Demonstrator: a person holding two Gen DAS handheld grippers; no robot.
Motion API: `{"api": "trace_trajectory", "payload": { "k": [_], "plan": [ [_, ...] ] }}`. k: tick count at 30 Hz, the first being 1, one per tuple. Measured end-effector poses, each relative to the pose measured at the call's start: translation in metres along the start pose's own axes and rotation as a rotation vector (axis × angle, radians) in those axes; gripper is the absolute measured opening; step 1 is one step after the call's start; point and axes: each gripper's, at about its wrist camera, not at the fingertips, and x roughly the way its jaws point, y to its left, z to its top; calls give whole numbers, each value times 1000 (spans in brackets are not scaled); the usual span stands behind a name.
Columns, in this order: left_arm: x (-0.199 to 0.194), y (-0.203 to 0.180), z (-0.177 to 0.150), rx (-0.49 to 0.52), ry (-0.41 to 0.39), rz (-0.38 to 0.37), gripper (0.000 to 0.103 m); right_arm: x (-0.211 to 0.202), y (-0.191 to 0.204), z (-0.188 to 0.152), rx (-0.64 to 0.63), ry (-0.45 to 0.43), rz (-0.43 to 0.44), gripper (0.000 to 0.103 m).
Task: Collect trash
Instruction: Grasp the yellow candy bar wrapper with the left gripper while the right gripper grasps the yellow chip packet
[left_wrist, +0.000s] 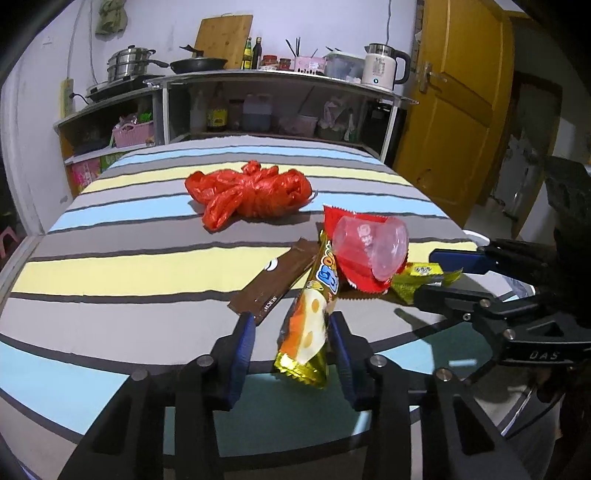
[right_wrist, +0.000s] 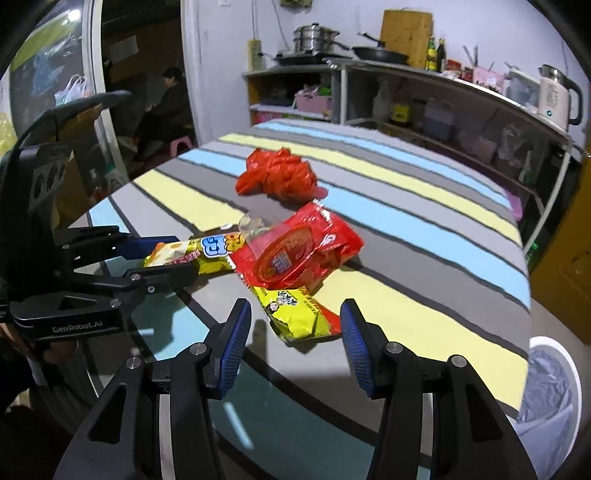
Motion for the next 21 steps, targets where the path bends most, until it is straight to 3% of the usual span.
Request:
{"api": "trace_trajectory", "payload": {
  "k": [4, 6, 9, 21],
  "plan": [
    [4, -1, 0, 4, 7, -10, 26, 7, -1, 1, 7, 34, 20, 49],
    [4, -2, 0, 2, 5, -12, 23, 6, -1, 1, 11, 36, 25, 35],
    [3, -3, -2, -5, 1, -15, 21, 4, -2, -2, 33, 36, 34, 30],
    [-21, -9, -6, -15, -33, -9, 19, -26, -2, -17, 121, -3, 20, 27]
  ]
}}
